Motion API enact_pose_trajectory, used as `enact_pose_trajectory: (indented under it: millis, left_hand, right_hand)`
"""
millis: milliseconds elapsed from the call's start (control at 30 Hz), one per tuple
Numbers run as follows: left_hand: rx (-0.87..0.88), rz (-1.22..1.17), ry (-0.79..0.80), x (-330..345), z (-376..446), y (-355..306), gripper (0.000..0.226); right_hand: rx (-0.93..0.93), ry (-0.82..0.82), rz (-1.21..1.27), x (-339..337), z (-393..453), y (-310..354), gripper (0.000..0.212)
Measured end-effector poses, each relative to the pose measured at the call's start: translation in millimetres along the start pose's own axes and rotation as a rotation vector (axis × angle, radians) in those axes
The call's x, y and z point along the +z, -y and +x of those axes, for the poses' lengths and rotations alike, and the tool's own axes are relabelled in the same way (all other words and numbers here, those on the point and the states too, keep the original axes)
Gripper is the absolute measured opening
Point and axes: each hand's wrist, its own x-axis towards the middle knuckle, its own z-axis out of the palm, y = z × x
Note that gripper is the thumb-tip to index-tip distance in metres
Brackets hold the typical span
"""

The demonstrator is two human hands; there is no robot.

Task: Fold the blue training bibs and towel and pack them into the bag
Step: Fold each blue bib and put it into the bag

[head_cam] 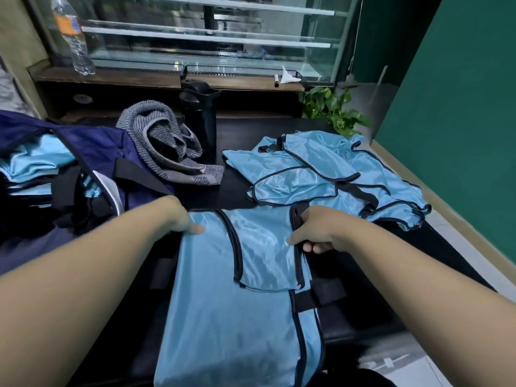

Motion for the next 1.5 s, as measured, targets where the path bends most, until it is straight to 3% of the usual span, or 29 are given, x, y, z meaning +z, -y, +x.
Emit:
enact_pose_trajectory:
  millis: [167,333,433,500,633,767,867,967,1100,1200,1300,1433,1500]
  left_hand:
    - [0.008,-0.656,-0.025,-6.3,-0.1,-4.3,0.014]
    - [0.209,-0.943,-0.133,-11.6,0.3,-14.8,0.030]
    - [0.403,-0.966,-0.277,-15.9,0.8,-8.9,0.029]
    - [0.534,-0.921,-0.335,-15.2,-3.7,1.3,0.022]
    - [0.672,-0.685,-0.389,-1.8,-30.4,26.7,0.006]
    - [0.836,-0.476,-0.268,16.9,-65.6,51.5,0.019]
    - [0.944,-0.179,-0.206,29.8,-82.3,66.7,0.013]
    - [0.954,0.098,-0.159,40.5,-84.2,76.5,0.013]
    - [0.992,0.359,-0.387,52.3,-83.2,73.0,0.025]
    - [1.007,0.297,-0.349,69.2,-98.7,47.5,0.037]
    - [1.041,0.252,-0.222,91.0,-108.5,17.1,0.046]
    - [1.045,0.217,-0.270,111.6,-99.1,-1.9,0.021]
    - [1.057,0.230,-0.271,113.8,-95.8,-4.2,0.020]
  right_hand:
    - [-0.022,-0.040,0.247,-17.1,4.5,3.5,0.019]
    - [-0.189,-0.248,0.257,-28.4,16.5,14.0,0.015]
    - [-0.369,-0.482,0.035,-29.1,20.9,14.1,0.017]
    - [-0.483,-0.572,-0.027,-25.7,14.7,10.7,0.013]
    - [-0.637,-0.558,-0.042,-17.6,5.3,-13.0,0.017]
    - [-0.835,-0.465,-0.113,-11.3,-10.2,-42.1,0.034]
    - [-0.942,-0.390,-0.247,-7.0,-22.5,-61.1,0.030]
    - [-0.949,-0.305,-0.398,-4.1,-32.0,-75.5,0.024]
    - [-0.800,-0.242,-0.453,-3.0,-45.9,-85.1,0.042]
    - [-0.711,-0.222,-0.375,1.0,-66.4,-84.1,0.052]
    - [-0.690,-0.201,-0.370,10.4,-76.6,-86.5,0.042]
    - [-0.640,-0.266,-0.434,19.6,-71.9,-97.8,0.035]
    - [-0.619,-0.310,-0.404,22.4,-70.7,-102.9,0.021]
